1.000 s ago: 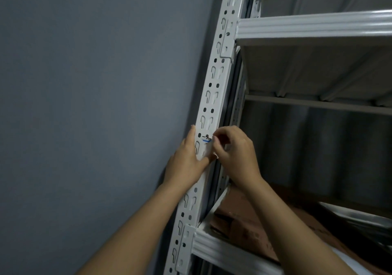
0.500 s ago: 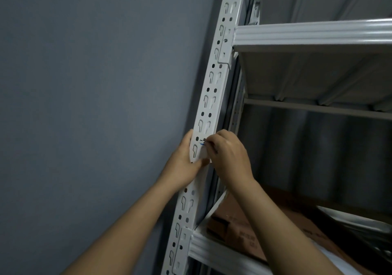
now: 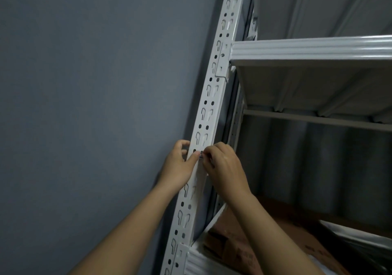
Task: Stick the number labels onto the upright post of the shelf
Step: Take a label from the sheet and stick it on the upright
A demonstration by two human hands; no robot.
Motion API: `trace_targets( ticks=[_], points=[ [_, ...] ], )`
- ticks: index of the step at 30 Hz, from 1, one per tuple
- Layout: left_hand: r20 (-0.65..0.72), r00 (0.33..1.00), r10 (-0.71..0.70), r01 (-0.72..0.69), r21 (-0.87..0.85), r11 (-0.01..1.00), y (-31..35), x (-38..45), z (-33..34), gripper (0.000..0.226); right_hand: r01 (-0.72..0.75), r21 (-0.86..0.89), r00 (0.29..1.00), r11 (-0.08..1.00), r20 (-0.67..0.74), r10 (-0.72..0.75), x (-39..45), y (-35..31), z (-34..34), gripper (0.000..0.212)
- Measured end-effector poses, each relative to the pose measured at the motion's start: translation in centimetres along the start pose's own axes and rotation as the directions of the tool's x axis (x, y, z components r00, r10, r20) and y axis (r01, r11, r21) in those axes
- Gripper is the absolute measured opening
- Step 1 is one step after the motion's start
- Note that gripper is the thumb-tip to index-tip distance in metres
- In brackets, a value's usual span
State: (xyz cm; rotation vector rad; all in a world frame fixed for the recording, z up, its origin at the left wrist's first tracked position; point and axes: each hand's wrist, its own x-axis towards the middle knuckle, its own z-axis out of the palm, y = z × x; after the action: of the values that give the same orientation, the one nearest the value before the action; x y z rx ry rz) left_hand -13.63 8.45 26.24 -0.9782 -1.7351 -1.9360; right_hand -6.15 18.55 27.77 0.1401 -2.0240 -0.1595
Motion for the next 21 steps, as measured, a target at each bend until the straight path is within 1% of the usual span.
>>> trace_targets(
  ticks=[5,15,21],
  points=[
    [-0.022,1.000,-0.019,0.019,0.008,1.000,0.0,0.0,0.1,0.016,-0.025,0.024,0.999,0.999,0.038,0.024,0.0,-0.2,-0.1,0.021],
    [0.006,1.000,-0.005,0.005,-0.028,1.000,-0.3,-0.7,0.5,0.022,-0.042,0.091,0.999,0.995,-0.004,0.043,-0.4,-0.2,0.4,0.017],
    [0.009,1.000,0.029,-0.030,0.058,0.998,-0.1,-1.5,-0.3,0.026,-0.039,0.131,0.999,0.991,-0.010,0.041,-0.7,-0.1,0.3,0.016]
  ],
)
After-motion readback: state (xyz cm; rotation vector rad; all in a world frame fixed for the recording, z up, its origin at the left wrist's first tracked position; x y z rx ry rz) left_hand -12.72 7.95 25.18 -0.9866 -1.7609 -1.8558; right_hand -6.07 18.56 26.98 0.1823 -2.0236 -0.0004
